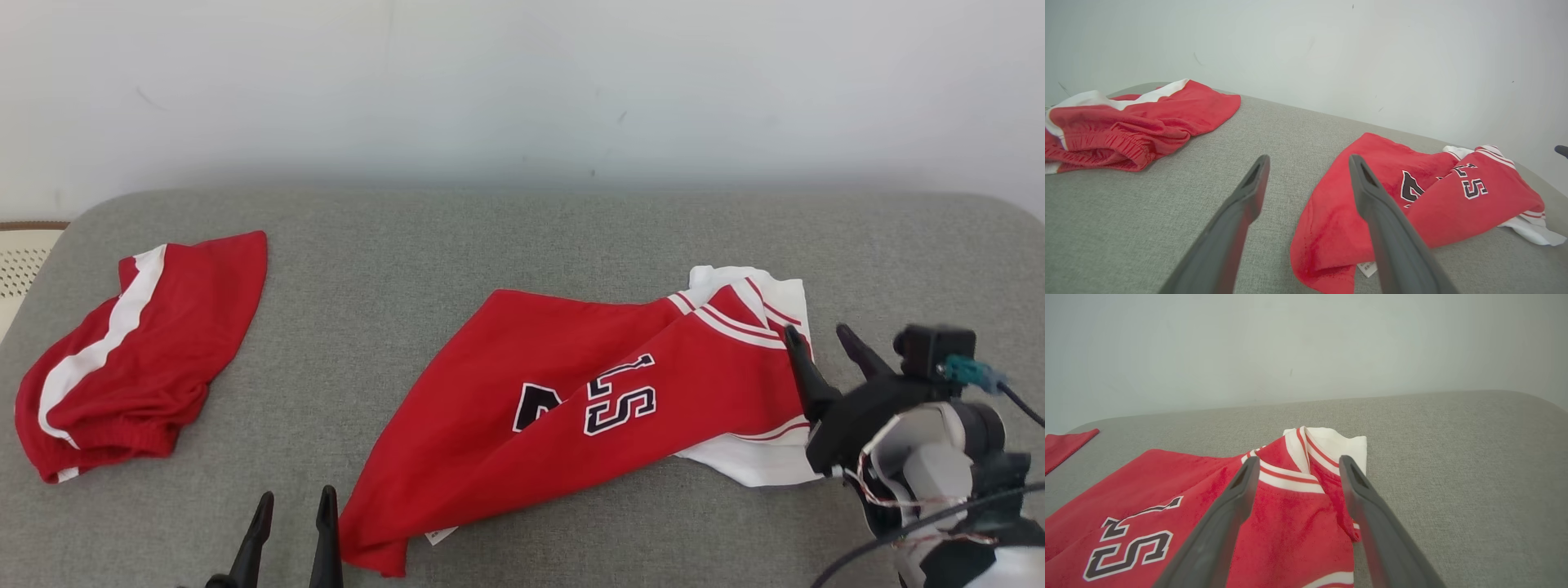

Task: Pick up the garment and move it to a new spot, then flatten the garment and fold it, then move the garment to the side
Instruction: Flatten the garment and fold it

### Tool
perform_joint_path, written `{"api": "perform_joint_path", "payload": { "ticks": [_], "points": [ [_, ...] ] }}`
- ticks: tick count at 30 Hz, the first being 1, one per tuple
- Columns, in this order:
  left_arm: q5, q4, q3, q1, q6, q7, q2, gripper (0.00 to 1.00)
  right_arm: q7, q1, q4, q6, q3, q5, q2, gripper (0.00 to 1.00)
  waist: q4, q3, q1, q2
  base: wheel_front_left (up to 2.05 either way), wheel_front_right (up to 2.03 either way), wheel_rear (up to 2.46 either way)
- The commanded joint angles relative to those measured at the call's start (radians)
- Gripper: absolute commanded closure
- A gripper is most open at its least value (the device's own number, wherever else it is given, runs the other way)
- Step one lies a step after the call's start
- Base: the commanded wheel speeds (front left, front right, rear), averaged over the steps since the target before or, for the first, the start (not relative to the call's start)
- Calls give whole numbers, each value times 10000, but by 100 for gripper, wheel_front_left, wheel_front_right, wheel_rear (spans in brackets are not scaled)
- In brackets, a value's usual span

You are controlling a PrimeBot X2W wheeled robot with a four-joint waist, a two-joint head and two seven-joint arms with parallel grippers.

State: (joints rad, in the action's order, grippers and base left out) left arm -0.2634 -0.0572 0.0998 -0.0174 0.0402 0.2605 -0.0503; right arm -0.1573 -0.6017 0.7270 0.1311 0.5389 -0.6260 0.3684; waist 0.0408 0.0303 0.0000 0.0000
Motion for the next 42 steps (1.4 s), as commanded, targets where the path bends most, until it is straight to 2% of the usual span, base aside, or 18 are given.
{"api": "perform_joint_path", "payload": {
  "ticks": [1,3,6,8,14,15,16,17,18,19,27,30,42],
  "points": [
    [-32,108,-10,226,80,46,-5,0,40,504,-116,-7,-164,62,114,0,10,-15,0,0,0,0,0],
    [-32,108,-10,226,80,46,-5,0,40,504,-116,-7,-164,62,114,0,10,-15,0,0,0,0,0],
    [2,233,-60,248,130,46,-4,0,208,1463,-198,-7,-662,169,132,0,23,35,0,0,0,0,0],
    [69,321,-124,222,128,46,-5,0,408,2293,-40,-7,-1203,325,-234,0,43,141,0,0,0,0,0],
    [128,303,-197,132,55,46,-3,0,592,2508,274,-7,-1550,615,-608,0,82,268,0,0,0,0,0],
    [140,288,-214,115,34,46,-3,0,604,2509,318,-7,-1586,655,-656,9,90,280,0,0,0,0,0],
    [160,271,-244,101,-1,46,-5,0,622,2508,354,-7,-1620,672,-728,24,98,294,0,0,0,0,0],
    [168,251,-268,79,-25,44,-3,0,635,2504,381,-7,-1642,712,-789,50,107,304,0,0,0,0,0],
    [191,222,-305,43,-54,46,-5,0,652,2498,404,-7,-1680,757,-882,82,123,319,0,0,0,0,0],
    [200,204,-324,30,-80,46,-3,0,651,2496,411,-7,-1703,790,-915,100,130,320,0,0,0,0,0],
    [174,162,-263,144,24,46,-5,0,400,2662,-92,-7,-1858,748,-904,100,103,157,0,0,0,0,0],
    [110,119,-194,286,50,46,-3,0,531,3057,-846,-7,-1955,478,-780,100,37,-52,0,0,0,0,0],
    [-57,225,-76,605,182,46,-5,0,2595,5631,-5328,-7,-3013,-630,-301,100,-347,-454,0,0,0,0,0]
  ]
}}
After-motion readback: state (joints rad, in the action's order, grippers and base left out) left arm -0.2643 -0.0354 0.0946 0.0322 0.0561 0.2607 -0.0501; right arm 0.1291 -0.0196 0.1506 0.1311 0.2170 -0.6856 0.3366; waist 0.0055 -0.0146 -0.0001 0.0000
